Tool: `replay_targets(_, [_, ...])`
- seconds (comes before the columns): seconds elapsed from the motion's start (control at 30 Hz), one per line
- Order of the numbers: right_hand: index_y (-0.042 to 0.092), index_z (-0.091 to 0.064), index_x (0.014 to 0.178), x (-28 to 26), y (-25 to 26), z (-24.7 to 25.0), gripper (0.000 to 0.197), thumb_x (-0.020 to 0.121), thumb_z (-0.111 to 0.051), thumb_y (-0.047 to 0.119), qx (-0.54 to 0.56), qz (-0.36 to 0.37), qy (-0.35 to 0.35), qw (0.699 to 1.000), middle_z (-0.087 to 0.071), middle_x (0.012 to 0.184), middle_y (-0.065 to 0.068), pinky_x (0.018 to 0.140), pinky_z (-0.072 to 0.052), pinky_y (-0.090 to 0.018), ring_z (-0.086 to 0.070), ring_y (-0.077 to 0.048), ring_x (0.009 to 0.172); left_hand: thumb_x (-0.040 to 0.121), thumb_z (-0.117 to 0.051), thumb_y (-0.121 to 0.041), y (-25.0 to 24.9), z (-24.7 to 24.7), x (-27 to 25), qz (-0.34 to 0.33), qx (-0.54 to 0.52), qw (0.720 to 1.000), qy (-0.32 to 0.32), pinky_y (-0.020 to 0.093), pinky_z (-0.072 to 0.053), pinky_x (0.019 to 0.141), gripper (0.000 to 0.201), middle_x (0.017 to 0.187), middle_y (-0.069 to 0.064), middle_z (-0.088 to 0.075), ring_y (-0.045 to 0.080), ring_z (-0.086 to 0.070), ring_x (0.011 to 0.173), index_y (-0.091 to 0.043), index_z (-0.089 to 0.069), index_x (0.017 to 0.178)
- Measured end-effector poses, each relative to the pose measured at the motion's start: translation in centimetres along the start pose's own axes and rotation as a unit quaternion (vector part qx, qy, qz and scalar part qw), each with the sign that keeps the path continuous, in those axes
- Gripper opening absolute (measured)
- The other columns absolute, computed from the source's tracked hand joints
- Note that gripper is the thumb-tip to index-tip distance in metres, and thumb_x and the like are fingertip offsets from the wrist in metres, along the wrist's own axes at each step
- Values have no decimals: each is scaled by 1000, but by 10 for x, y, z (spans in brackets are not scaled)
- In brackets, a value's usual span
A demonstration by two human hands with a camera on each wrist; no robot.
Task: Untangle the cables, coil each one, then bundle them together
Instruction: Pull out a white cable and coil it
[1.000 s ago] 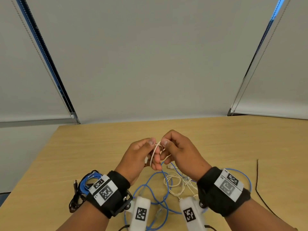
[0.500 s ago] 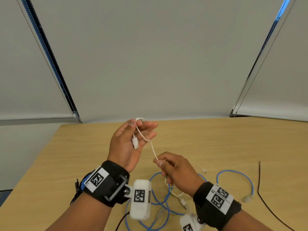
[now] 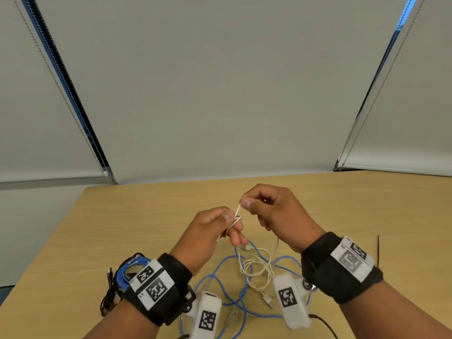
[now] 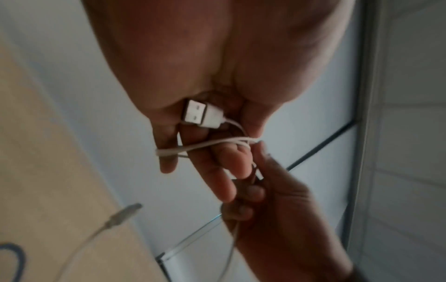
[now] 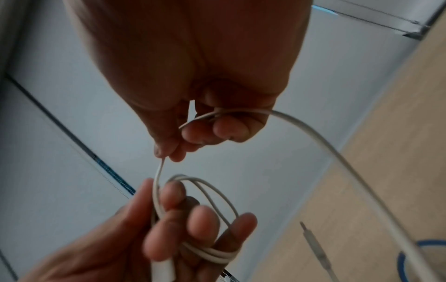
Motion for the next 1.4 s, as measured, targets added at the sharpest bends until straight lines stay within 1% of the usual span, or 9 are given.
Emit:
replay_targets(0.13, [14, -73, 83, 1, -12, 1, 13, 95, -68, 16, 75, -54, -23, 995, -55, 63, 2, 43, -33, -23, -38, -13, 48, 99, -49, -23, -13, 0, 0, -7, -119, 993, -27, 63, -45, 103, 30, 59, 9, -54, 30, -66, 68, -12, -64, 76])
replay_targets(0.37, [15, -74, 92, -12, -34, -21, 14, 98, -63, 20, 52, -98, 20, 994, -52, 61, 2, 43, -32, -19, -37, -6, 44, 99, -54, -24, -37, 14, 7, -59, -314, 944, -87, 54, -55, 94, 24, 86, 20, -72, 45, -70, 104, -3, -61, 90])
replay_targets(0.6, [20, -73, 97, -21, -32, -46, 12, 99, -63, 26, -67, -81, 86, 991, -55, 60, 9, 62, -43, -22, -56, -6, 63, 105, -47, -15, -22, 18, 11, -93, -41, 980, -171, 44, -54, 97, 23, 105, 8, -77, 26, -71, 107, -9, -68, 96])
replay_targets(0.73, [22, -68, 84, -23, -27, -49, 16, 97, -64, 31, -124, -63, 122, 983, -58, 61, 11, 63, -46, -23, -55, -3, 61, 103, -50, -14, -9, 19, 11, -118, 207, 958, -160, 18, -48, 82, 23, 96, -13, -76, 0, -67, 94, -21, -70, 92])
replay_targets(0.83, [21, -66, 79, -18, -19, -42, 19, 95, -67, 31, -170, -49, 120, 977, -54, 57, 14, 60, -44, -22, -50, -2, 57, 102, -50, -14, 8, 20, 7, -97, 320, 936, -112, 22, -48, 73, 23, 84, -10, -73, 3, -66, 81, -17, -68, 88])
replay_targets(1.0, [23, -68, 84, -9, -2, -29, 14, 95, -63, 30, -271, 29, 94, 957, -63, 85, 10, 75, -49, -31, -57, -7, 78, 100, -44, -29, 27, 15, -2, 34, 97, 995, -18, 24, -44, 69, 35, 55, 0, -56, 18, -66, 63, -11, -65, 78])
replay_targets(1.17, [24, -59, 86, -13, -7, -32, 14, 100, -57, 24, -178, 29, 60, 982, -66, 78, 4, 72, -52, -41, -59, -13, 72, 96, -56, -23, 30, 9, -10, 74, -205, 976, 27, 36, -52, 76, 26, 65, 10, -50, 24, -61, 69, -3, -70, 89])
replay_targets(1.27, [24, -58, 86, -13, -12, -34, 15, 101, -56, 25, -135, -7, 56, 989, -67, 75, -2, 71, -55, -47, -62, -24, 70, 95, -61, -9, 32, 13, -10, 72, -183, 981, 3, 32, -56, 77, 14, 80, 20, -61, 23, -64, 77, 2, -70, 92])
replay_targets(1.4, [10, -58, 92, -13, -21, -36, 16, 103, -53, 20, -26, -73, 69, 995, -70, 70, -8, 61, -56, -43, -63, -25, 61, 99, -58, -8, 29, 18, -7, -2, 78, 995, -66, 39, -52, 77, 21, 87, 11, -69, 19, -63, 79, -13, -76, 90])
Point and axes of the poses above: each hand's wrist, its own x-axis towards the middle knuckle, its own z-axis out of the back of the hand, y = z × x, the point moved 3 cm from there along x, towards the middle knuckle
